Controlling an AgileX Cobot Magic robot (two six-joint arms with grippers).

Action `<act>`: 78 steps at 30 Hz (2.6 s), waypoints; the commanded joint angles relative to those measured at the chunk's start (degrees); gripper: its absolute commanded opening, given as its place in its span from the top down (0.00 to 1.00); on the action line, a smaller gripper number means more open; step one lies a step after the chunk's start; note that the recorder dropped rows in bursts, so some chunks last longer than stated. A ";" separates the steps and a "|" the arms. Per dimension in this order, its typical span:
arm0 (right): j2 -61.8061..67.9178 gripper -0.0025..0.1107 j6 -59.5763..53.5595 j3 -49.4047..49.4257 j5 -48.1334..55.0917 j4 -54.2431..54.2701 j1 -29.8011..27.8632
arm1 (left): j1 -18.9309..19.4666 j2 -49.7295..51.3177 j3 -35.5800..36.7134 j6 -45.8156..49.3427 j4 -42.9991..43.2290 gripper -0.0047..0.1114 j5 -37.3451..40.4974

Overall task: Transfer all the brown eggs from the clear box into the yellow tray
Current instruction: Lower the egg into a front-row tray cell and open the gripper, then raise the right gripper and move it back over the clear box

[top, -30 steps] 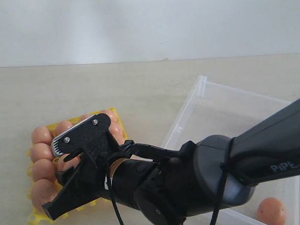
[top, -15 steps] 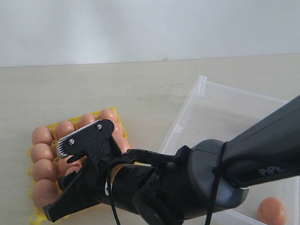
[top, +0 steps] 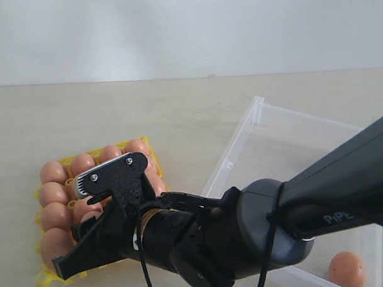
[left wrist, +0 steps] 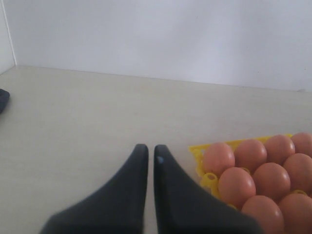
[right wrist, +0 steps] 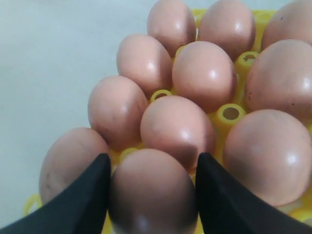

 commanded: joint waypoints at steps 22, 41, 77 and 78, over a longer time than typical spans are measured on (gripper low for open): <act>-9.38 0.53 -0.03 0.13 3.29 -4.20 0.05 | -0.11 -0.20 0.15 -0.10 -0.43 0.92 -0.30; -23.06 0.62 -7.93 -13.97 71.52 -6.82 -24.71 | -0.11 -0.20 0.15 -0.10 -0.43 0.92 -0.40; -9.91 0.45 -11.47 -12.81 98.40 -11.71 -29.86 | -0.11 -0.20 0.15 -0.10 -0.43 0.92 -0.40; -9.91 0.45 -11.73 -11.08 98.40 -13.29 -29.86 | -0.11 -0.20 0.15 -0.10 -0.43 0.92 -0.40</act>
